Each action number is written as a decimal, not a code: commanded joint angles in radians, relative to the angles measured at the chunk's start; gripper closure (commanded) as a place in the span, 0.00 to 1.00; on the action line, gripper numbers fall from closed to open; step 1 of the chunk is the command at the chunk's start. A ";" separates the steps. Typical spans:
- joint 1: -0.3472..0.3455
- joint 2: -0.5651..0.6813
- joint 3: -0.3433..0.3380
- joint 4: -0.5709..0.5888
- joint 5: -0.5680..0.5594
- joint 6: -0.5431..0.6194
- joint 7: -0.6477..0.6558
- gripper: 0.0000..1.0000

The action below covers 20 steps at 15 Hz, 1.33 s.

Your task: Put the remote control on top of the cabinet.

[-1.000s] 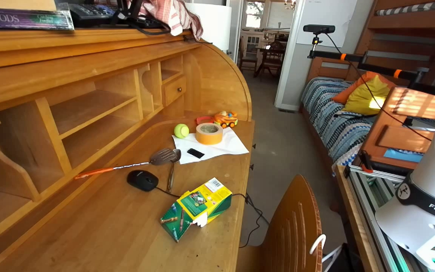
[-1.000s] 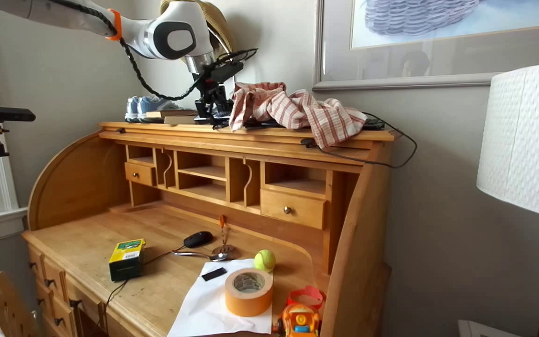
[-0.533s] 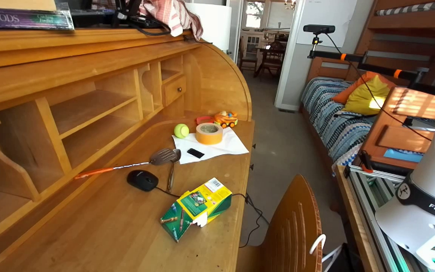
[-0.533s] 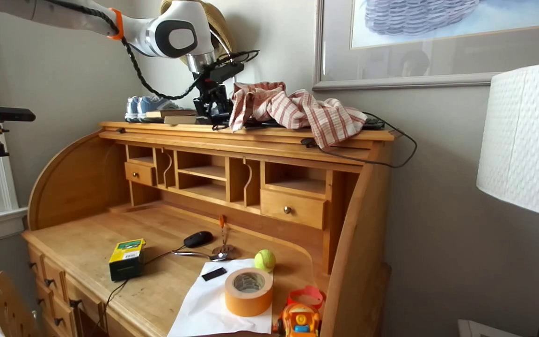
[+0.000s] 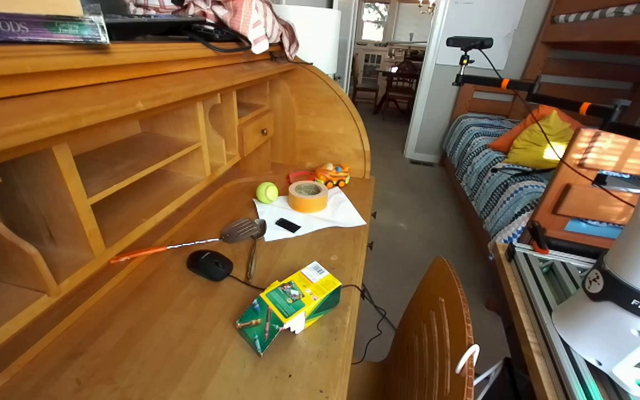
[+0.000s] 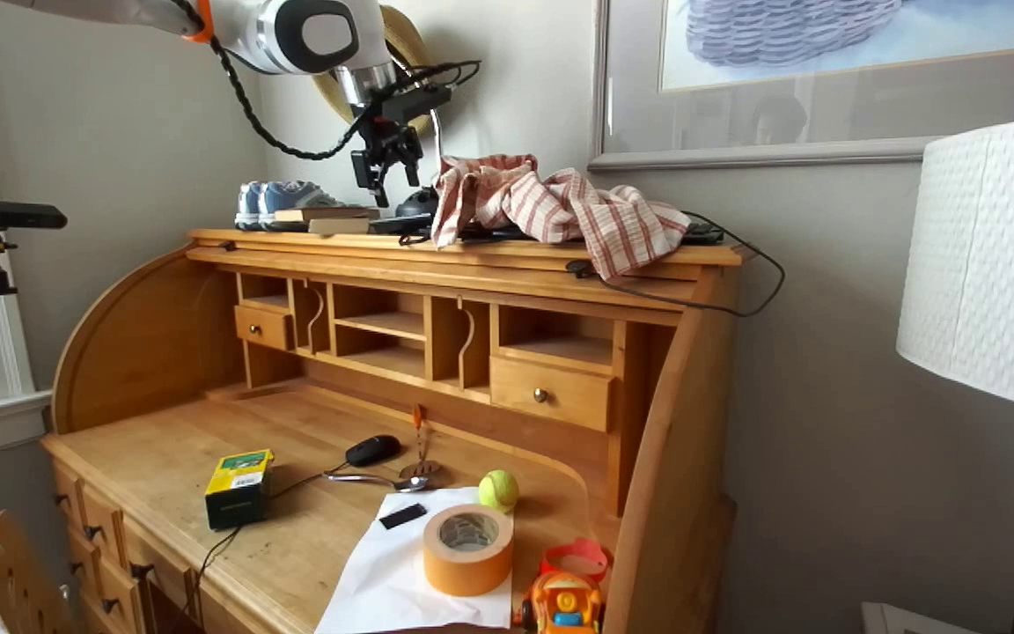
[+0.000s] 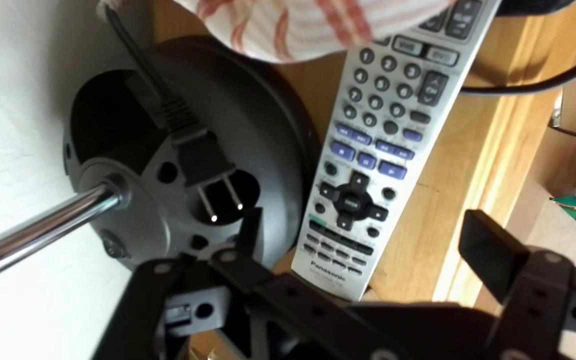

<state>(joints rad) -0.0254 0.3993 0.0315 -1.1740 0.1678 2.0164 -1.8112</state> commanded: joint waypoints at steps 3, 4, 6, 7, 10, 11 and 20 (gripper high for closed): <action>-0.035 -0.121 0.009 -0.065 0.075 -0.150 -0.030 0.00; -0.041 -0.135 0.011 -0.073 0.095 -0.180 -0.039 0.00; -0.057 -0.163 0.021 -0.099 0.162 -0.239 -0.094 0.00; -0.061 -0.177 0.026 -0.118 0.192 -0.267 -0.126 0.00; -0.069 -0.215 0.036 -0.172 0.261 -0.348 -0.218 0.00; -0.071 -0.227 0.039 -0.189 0.284 -0.379 -0.260 0.00; -0.036 -0.290 0.022 -0.277 0.281 -0.414 -0.399 0.00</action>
<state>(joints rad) -0.0766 0.1070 0.0699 -1.4573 0.4472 1.6070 -2.2107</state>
